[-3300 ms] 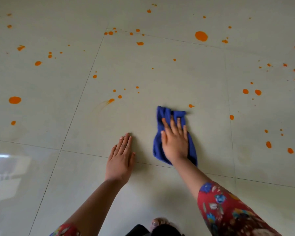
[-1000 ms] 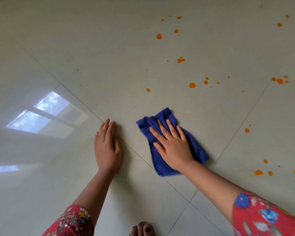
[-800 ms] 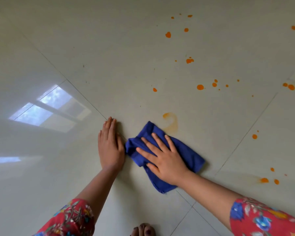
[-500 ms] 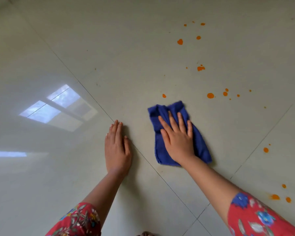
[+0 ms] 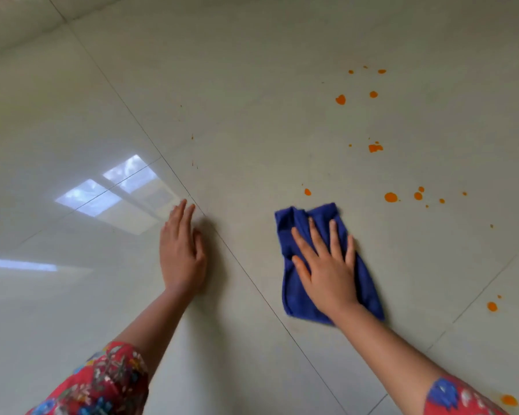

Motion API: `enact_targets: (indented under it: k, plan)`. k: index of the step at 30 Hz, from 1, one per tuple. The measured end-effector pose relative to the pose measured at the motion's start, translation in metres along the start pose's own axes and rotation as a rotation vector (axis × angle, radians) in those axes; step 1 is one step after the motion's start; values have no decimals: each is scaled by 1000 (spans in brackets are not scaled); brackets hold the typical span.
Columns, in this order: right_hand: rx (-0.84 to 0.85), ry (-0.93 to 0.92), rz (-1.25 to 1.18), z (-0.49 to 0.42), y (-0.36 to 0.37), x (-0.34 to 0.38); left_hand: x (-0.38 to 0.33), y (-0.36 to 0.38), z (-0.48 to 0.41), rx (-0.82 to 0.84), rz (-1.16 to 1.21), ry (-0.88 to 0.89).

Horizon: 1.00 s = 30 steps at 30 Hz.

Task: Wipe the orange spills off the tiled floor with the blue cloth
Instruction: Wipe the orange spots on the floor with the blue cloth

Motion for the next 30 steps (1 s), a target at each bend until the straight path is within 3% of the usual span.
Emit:
enact_targets:
  k: [3,6,10,13,16,20,23,27,30]
  plan:
    - [58,-169,-59,20,10,45,26,-2,-34,-11,-75,-68]
    - [137,-332,-110,-19,29,94,40,6,-54,30,-139,-105]
    - [90,-153,-51,-90,27,70,57,21,-60,92,-167,-239]
    - [18,-2,-39,-63,14,49,61,20,-59,83,-133,-293]
    - [72,-123,-72,-30,24,96,66,17,-59,68,-92,-323]
    - [173,-372,-134,-92,49,169,70,17,-61,46,-53,-353]
    - [185,-304,-82,-151,55,157,73,17,-61,64,-55,-363]
    - [55,-111,-97,-129,35,121,69,20,-60,100,-98,-346]
    - [129,-285,-119,-114,49,170,71,23,-62,109,-92,-348]
Point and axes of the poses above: each hand's wrist, its own z-axis away from the middle knuckle, its own y-axis out of the palm, x = y × z, the point moved 10 cm from there along -z, towards the middle knuckle, and after that the axes turned 12 degrees about -z, right-handed, at the moved point
